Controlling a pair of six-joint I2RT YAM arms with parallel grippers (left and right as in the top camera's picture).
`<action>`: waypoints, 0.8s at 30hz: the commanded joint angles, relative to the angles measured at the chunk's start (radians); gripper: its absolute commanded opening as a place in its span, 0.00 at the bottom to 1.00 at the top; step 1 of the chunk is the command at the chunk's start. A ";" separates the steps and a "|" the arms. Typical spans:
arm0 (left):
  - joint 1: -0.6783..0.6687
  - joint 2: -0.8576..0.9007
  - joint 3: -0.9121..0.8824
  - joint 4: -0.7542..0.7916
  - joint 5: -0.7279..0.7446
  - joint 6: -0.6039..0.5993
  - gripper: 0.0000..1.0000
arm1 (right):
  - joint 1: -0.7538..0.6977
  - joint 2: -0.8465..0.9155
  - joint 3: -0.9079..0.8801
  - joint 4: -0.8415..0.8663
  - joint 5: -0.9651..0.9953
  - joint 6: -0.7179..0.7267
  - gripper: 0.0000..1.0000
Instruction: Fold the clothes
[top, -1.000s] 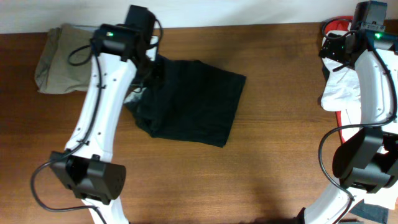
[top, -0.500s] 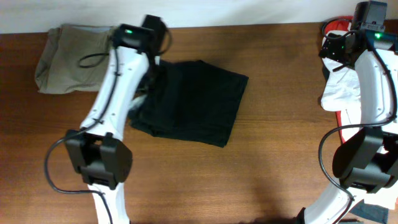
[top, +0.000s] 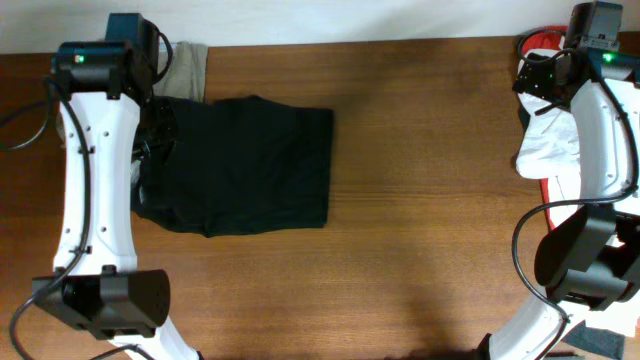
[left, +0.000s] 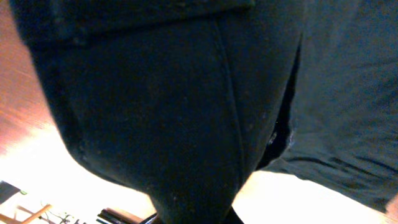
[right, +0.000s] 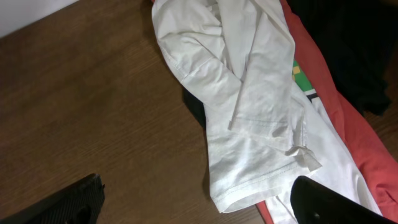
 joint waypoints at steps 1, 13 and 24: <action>-0.018 -0.026 0.023 -0.002 -0.005 -0.021 0.01 | 0.005 -0.010 0.012 0.000 0.016 -0.002 0.99; -0.149 0.090 0.022 0.259 0.047 -0.029 0.01 | 0.005 -0.010 0.012 0.000 0.016 -0.002 0.99; -0.259 0.228 0.022 0.422 0.136 -0.028 0.01 | 0.005 -0.010 0.012 0.000 0.016 -0.002 0.99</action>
